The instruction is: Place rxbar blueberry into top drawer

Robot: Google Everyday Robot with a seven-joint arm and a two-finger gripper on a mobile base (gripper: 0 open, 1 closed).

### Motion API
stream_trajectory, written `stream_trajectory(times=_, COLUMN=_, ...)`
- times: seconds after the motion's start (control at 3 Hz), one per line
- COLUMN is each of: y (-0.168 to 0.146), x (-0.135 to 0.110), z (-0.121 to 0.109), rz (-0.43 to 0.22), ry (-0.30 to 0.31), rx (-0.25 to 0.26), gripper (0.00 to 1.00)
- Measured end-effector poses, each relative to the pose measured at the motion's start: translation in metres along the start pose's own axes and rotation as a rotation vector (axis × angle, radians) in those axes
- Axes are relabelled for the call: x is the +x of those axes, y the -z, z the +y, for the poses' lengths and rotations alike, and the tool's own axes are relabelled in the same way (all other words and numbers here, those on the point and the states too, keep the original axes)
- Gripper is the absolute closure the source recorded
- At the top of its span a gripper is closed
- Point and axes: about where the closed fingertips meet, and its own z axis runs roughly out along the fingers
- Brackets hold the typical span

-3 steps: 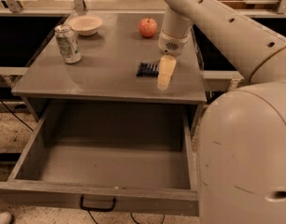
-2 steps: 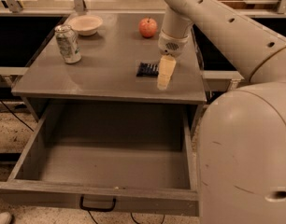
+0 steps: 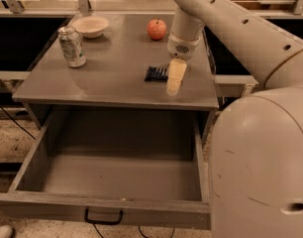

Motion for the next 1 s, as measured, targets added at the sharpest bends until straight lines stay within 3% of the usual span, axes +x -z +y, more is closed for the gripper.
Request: stream_trajectory(times=1.0, y=-0.0039, x=-0.0021, z=-0.0015, rz=-0.012, ry=0.0, rx=-0.009, gripper=0.13)
